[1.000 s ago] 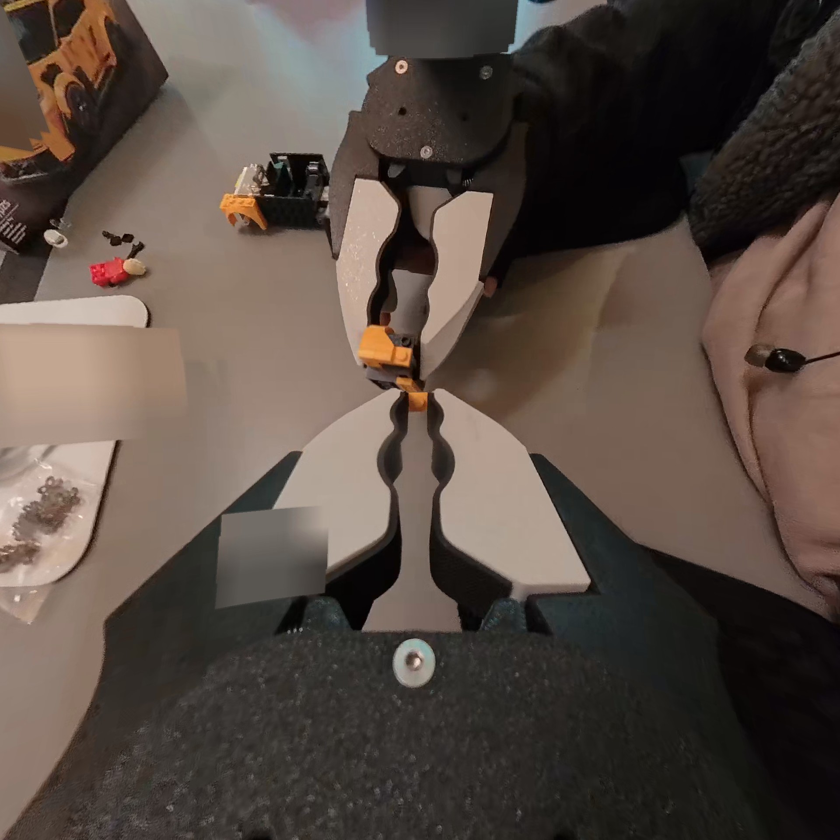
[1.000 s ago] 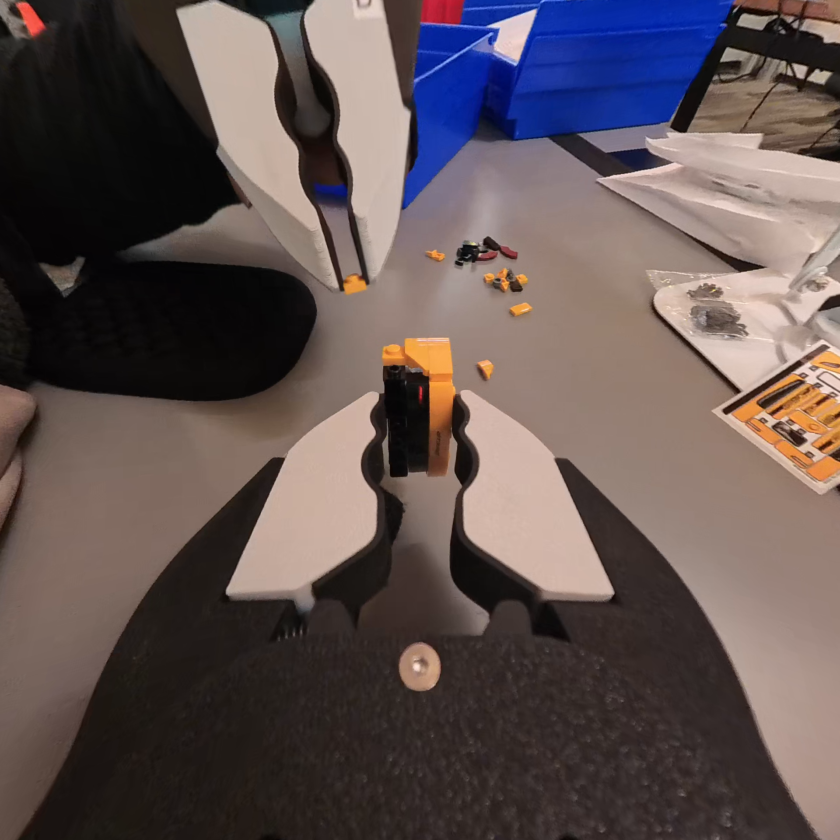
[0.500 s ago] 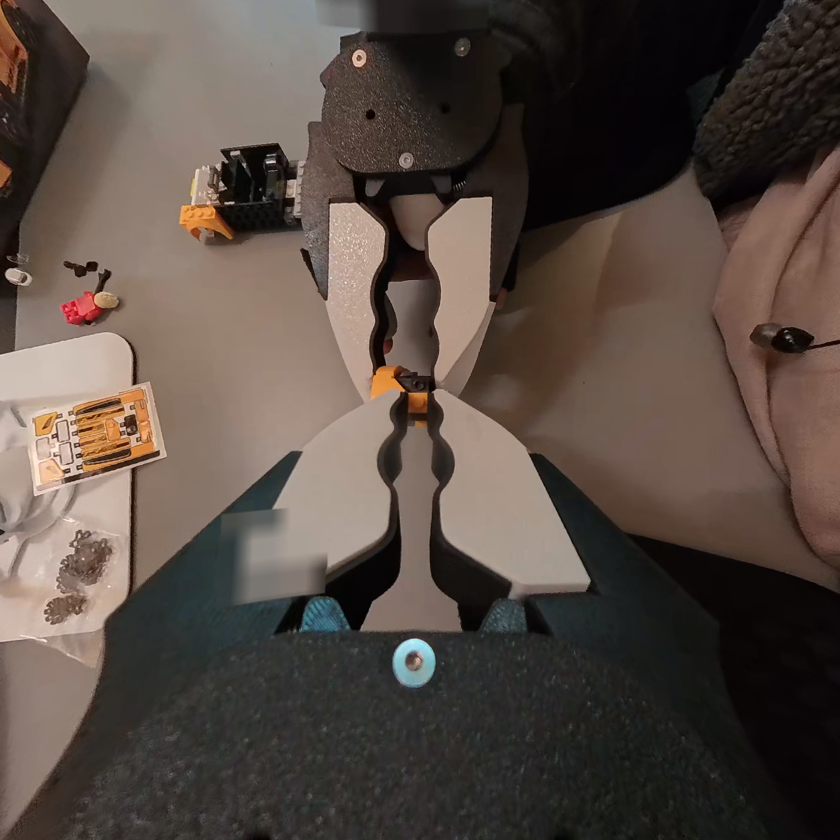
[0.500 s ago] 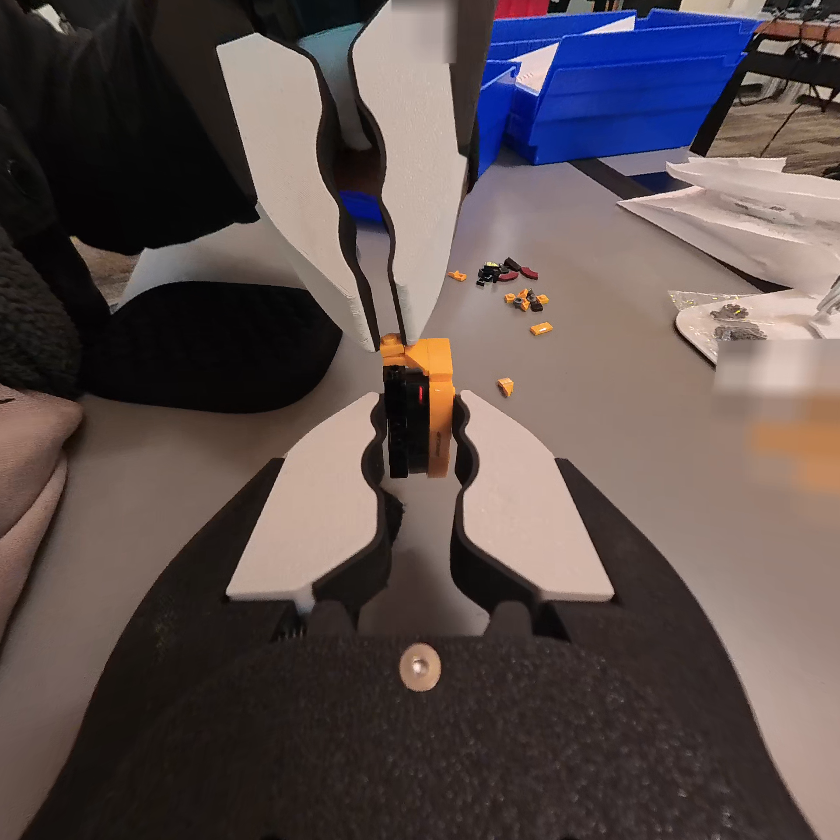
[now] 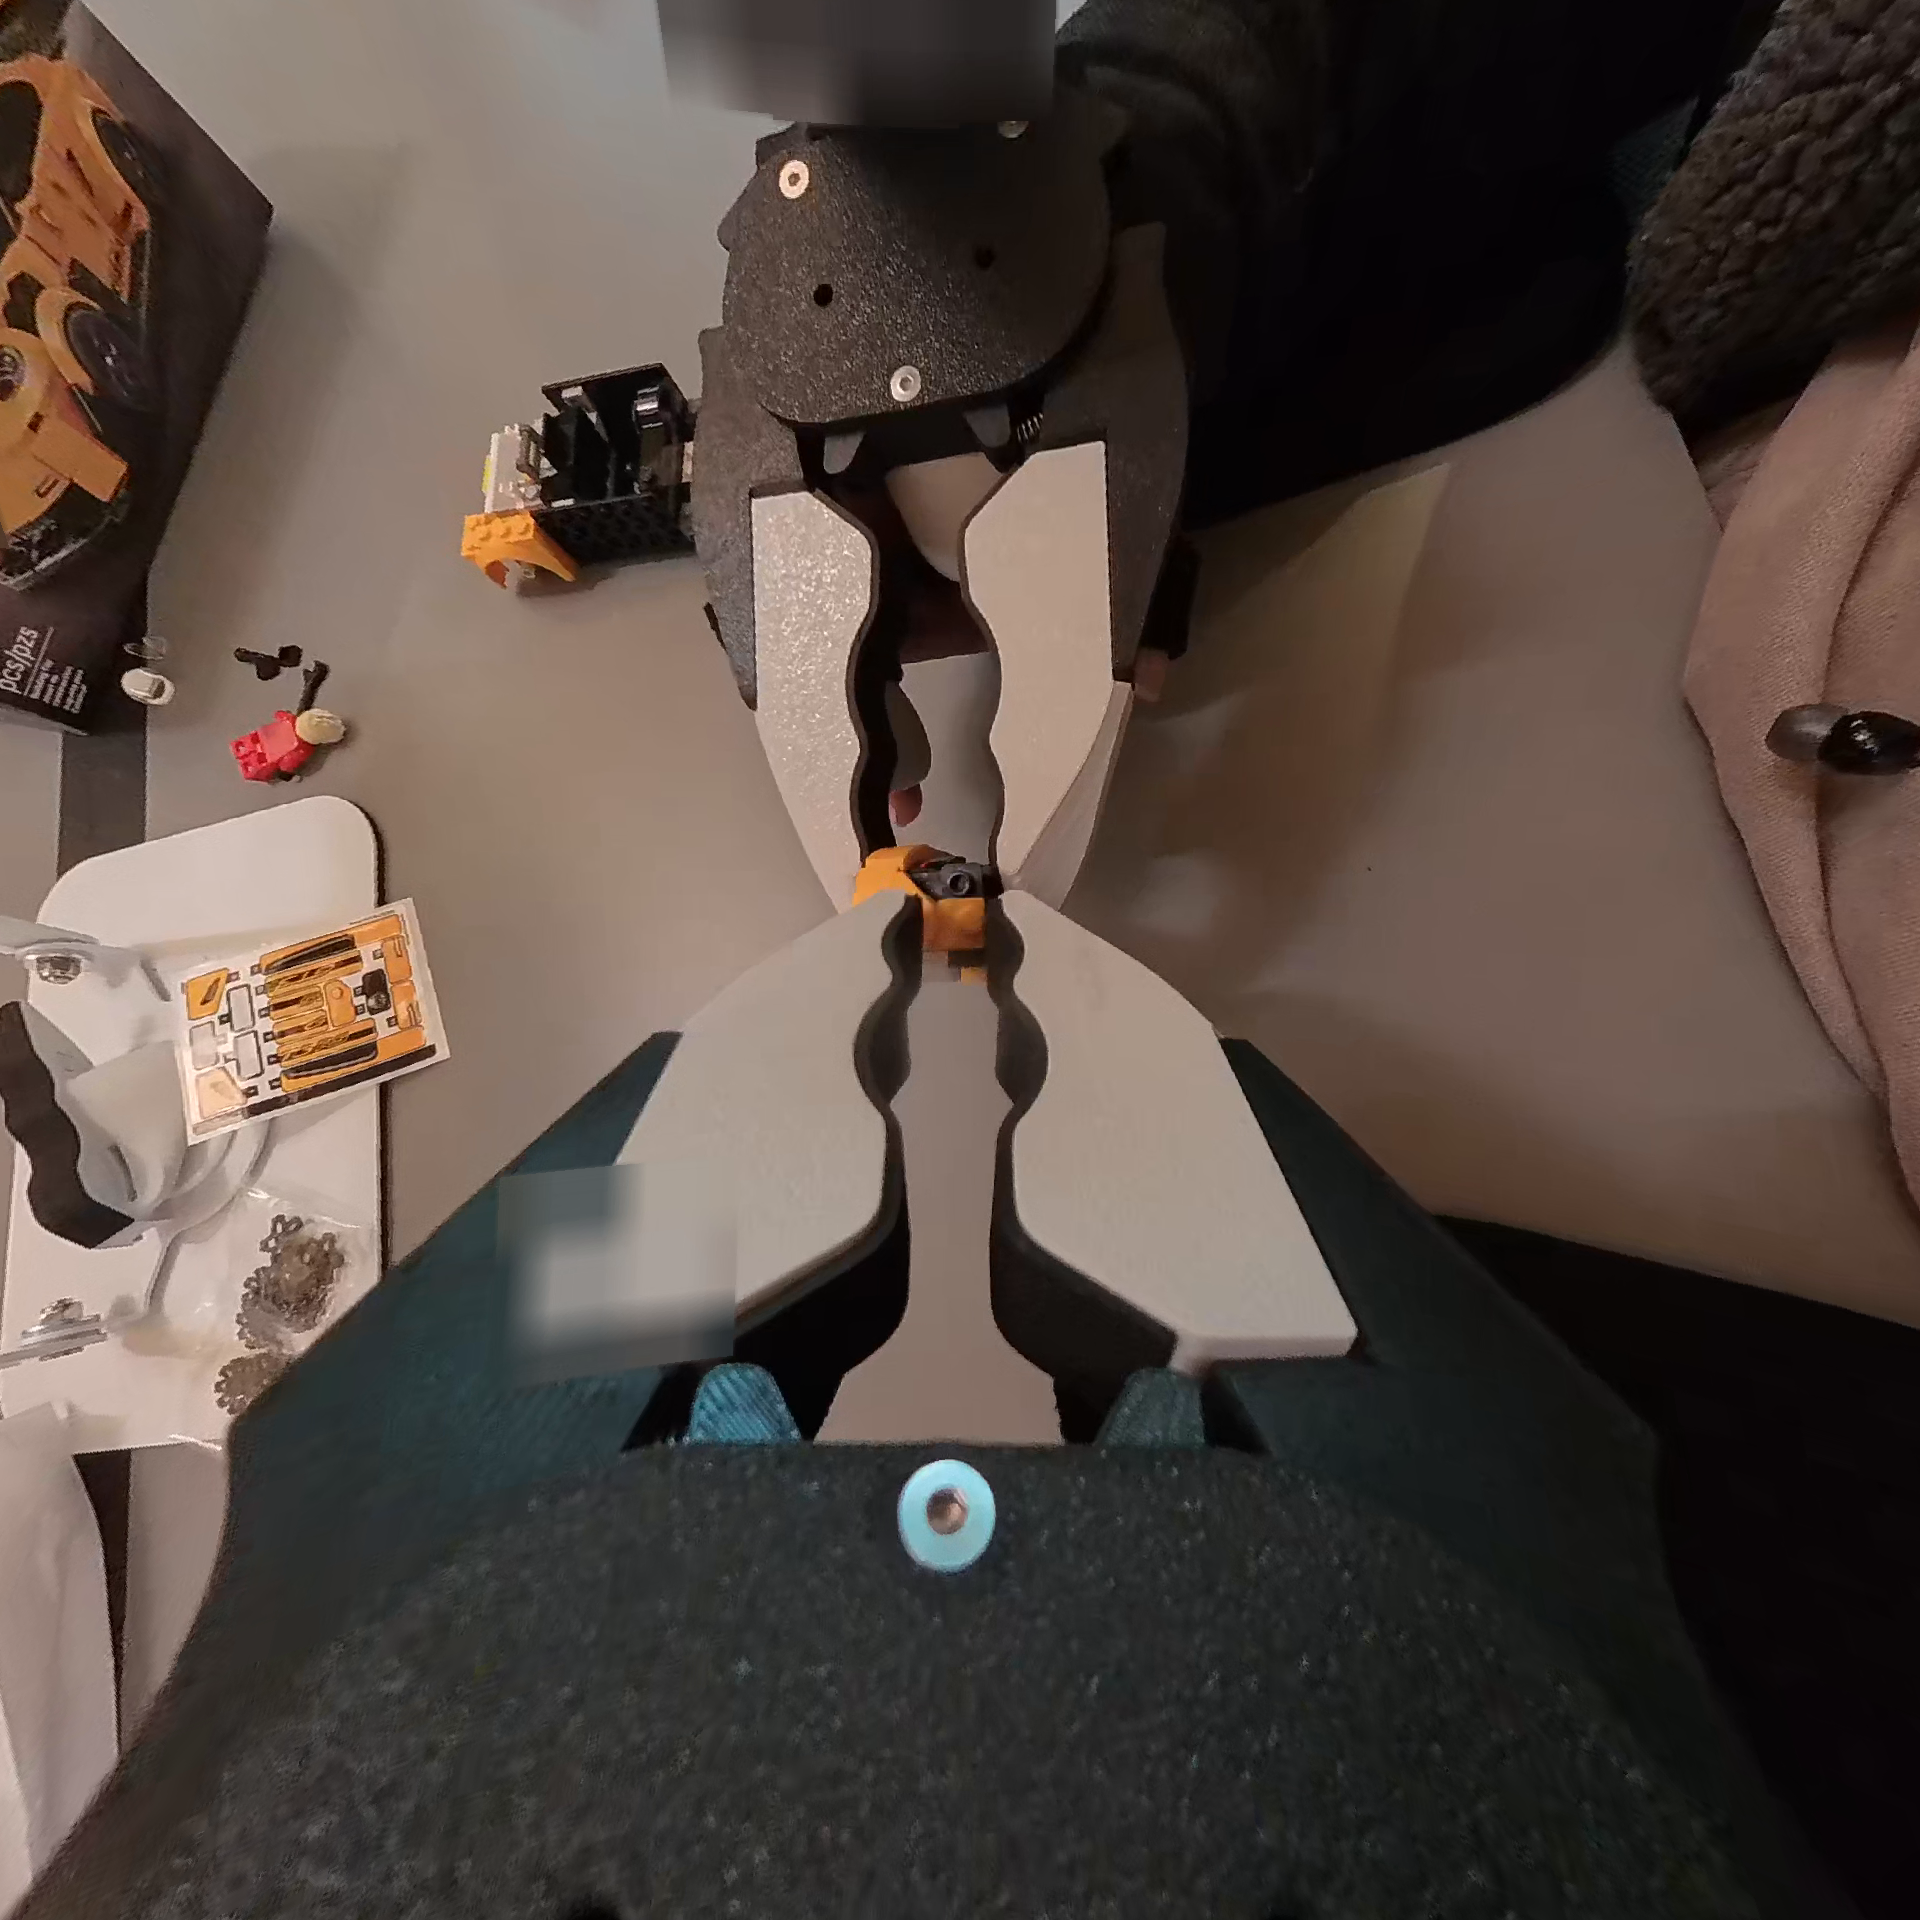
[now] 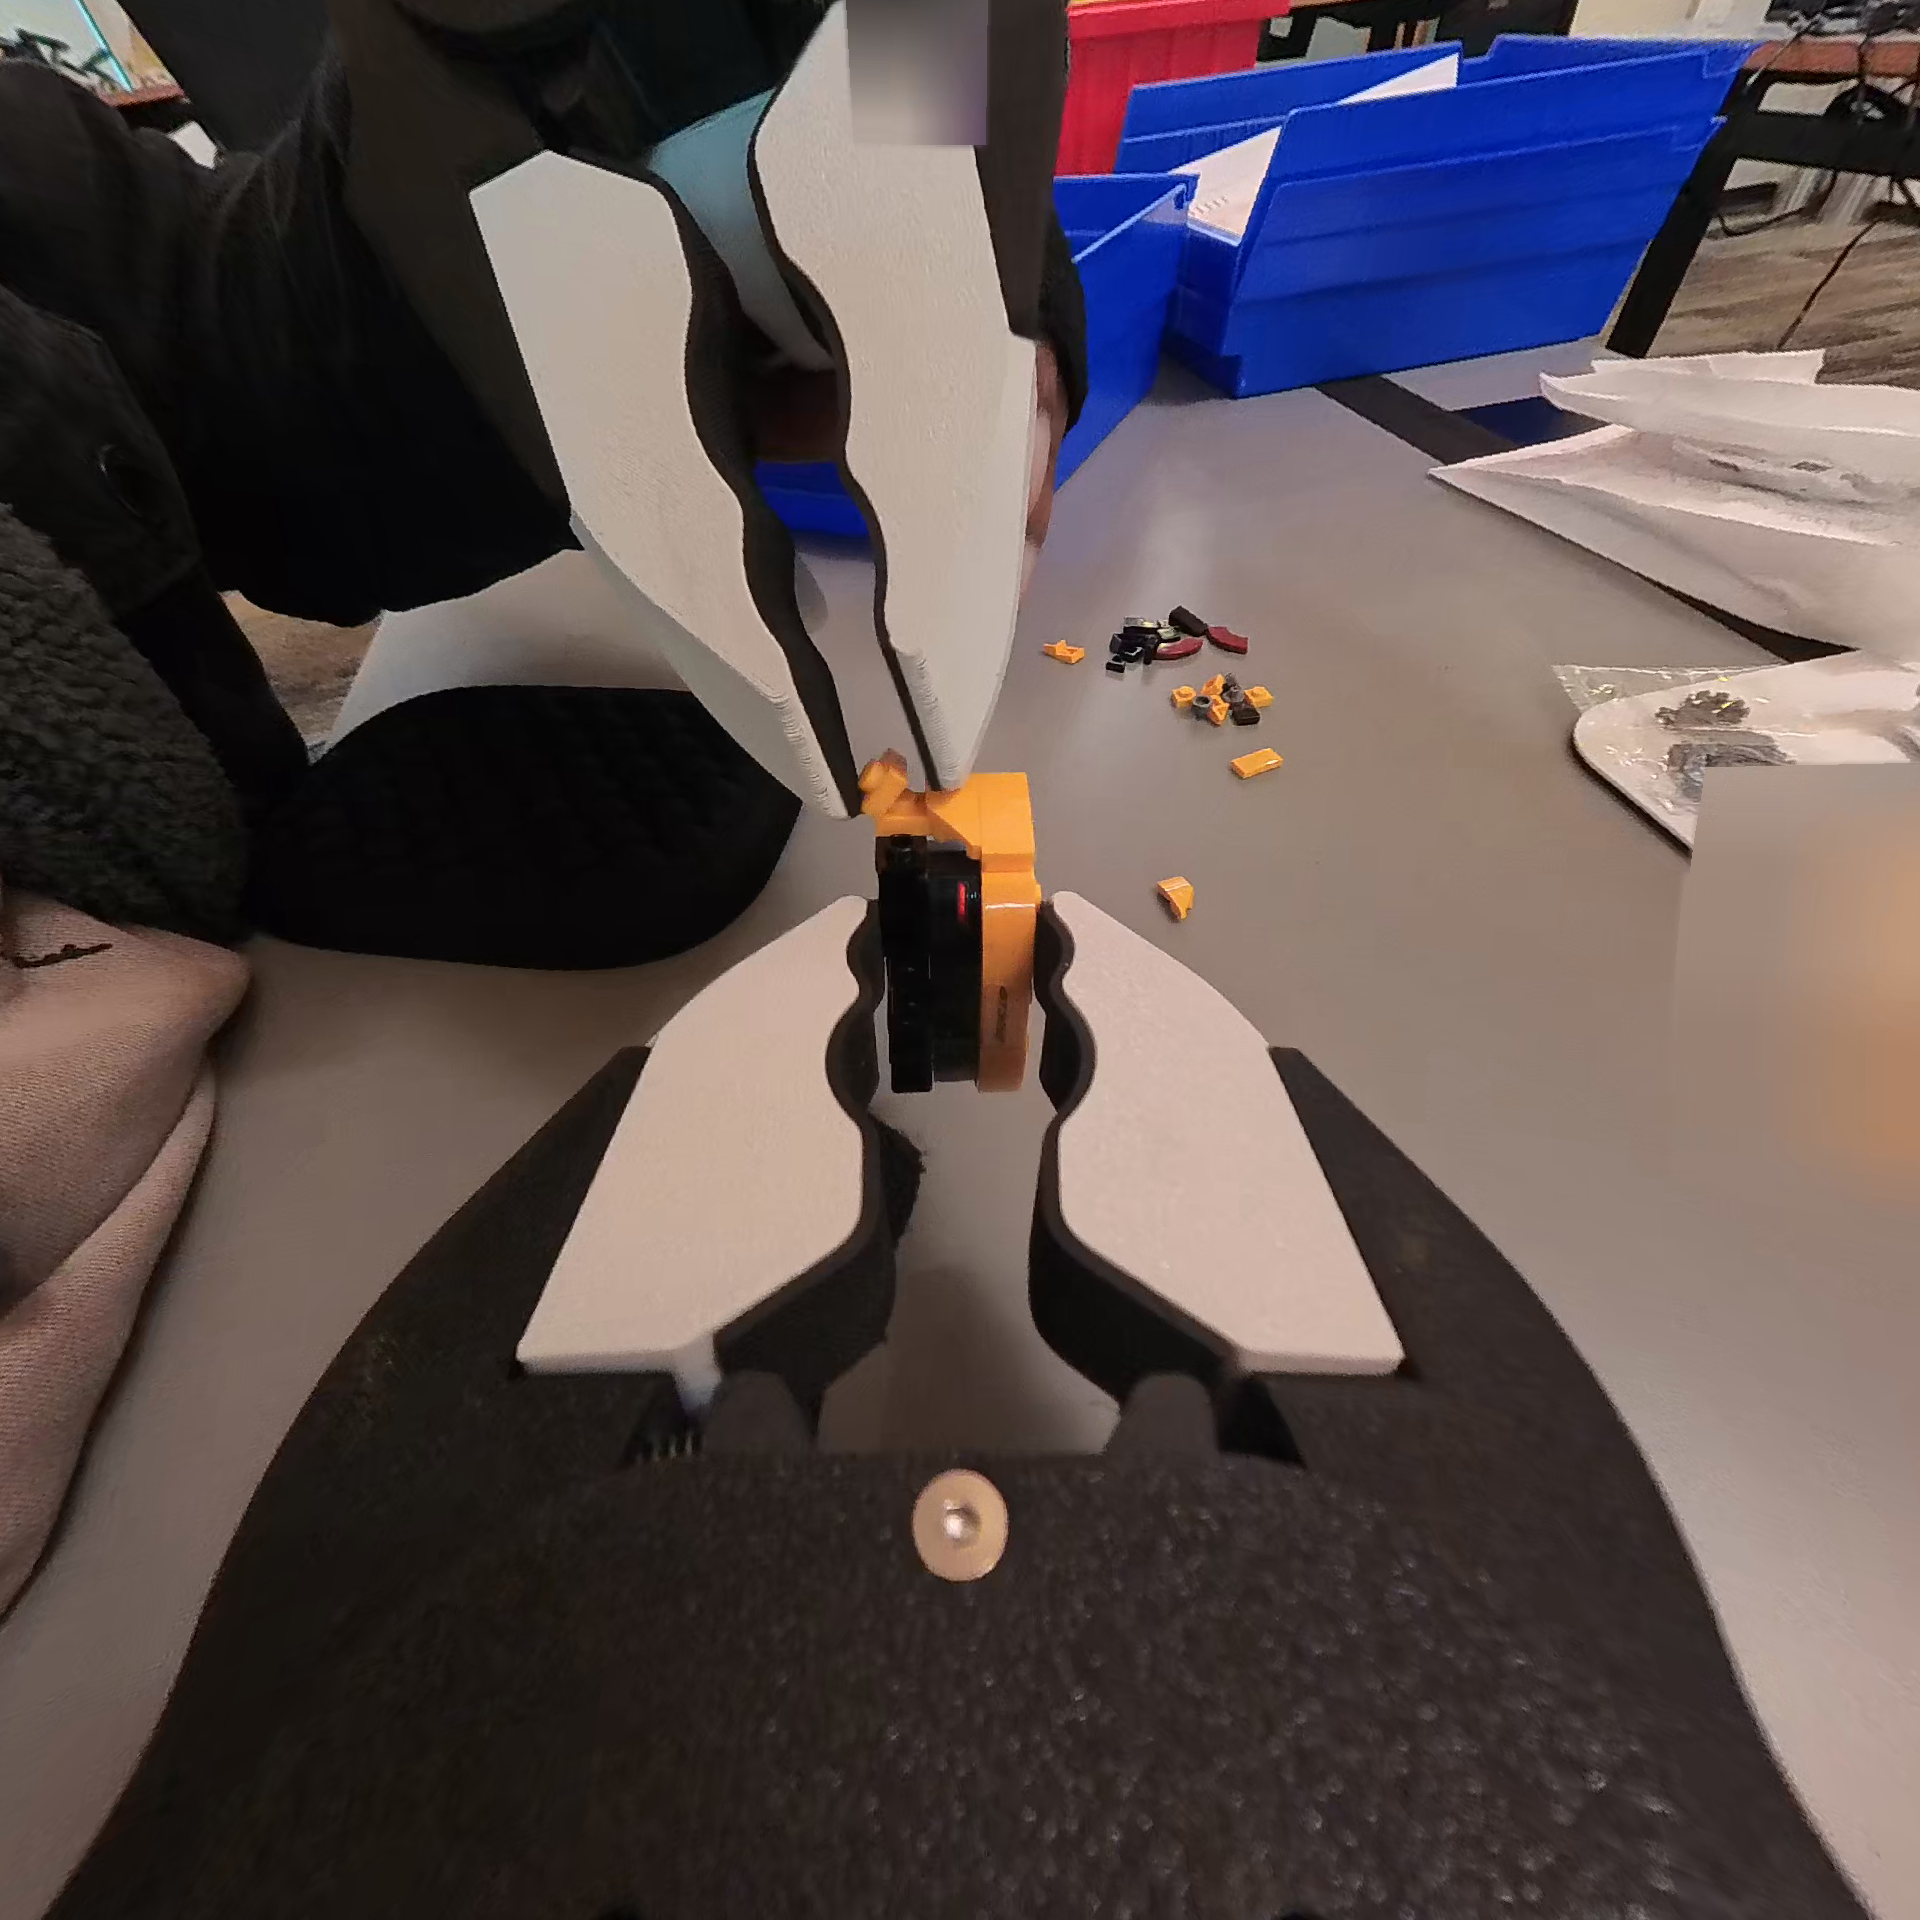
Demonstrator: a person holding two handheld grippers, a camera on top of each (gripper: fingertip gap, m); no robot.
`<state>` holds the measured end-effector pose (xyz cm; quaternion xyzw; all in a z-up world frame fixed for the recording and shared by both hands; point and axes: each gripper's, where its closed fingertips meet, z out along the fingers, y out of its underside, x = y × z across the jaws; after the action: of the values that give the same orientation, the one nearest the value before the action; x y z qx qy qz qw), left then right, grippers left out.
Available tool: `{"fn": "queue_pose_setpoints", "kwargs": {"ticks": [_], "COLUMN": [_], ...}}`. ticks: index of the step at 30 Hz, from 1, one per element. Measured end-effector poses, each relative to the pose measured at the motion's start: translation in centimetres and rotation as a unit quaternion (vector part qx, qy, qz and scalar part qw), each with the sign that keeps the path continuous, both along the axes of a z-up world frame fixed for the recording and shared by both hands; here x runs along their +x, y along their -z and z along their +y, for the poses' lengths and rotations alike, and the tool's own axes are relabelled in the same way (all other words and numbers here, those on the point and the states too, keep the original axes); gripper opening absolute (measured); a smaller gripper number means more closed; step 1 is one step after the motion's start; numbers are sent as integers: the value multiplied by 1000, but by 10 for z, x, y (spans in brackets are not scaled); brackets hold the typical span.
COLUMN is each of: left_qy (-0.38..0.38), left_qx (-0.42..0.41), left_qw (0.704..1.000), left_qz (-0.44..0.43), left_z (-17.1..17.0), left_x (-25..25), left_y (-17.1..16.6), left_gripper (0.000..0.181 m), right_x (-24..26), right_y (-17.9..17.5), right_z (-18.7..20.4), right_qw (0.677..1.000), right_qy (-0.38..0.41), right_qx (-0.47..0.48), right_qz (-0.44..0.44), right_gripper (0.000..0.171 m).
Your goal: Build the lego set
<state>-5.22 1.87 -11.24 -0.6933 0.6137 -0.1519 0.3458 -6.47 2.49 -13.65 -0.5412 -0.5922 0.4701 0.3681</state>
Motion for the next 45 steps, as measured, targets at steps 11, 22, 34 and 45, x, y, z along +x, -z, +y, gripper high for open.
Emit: {"fn": "queue_pose_setpoints", "kwargs": {"ticks": [11,22,34,45], "left_qy": [1,-145,-225,-187], "left_qx": [-3,-203,-482,-499], "left_qw": [1000,931,716,702], "left_qz": [-4,-266,-452,-473], "left_z": [-1,15,11,10], "left_x": [-3,-9,11,16], "left_y": [-2,-20,7,5], "left_gripper": [12,50,81,66], "right_x": [0,2,-3,-2], "right_y": [0,-15,-22,-26], "right_z": [-1,9,13,16], "right_qw": [1000,998,986,971], "right_qy": [-6,32,72,90], "right_qx": [-2,41,137,215], "right_qz": [0,44,54,60], "right_gripper": [27,27,27,27]}}
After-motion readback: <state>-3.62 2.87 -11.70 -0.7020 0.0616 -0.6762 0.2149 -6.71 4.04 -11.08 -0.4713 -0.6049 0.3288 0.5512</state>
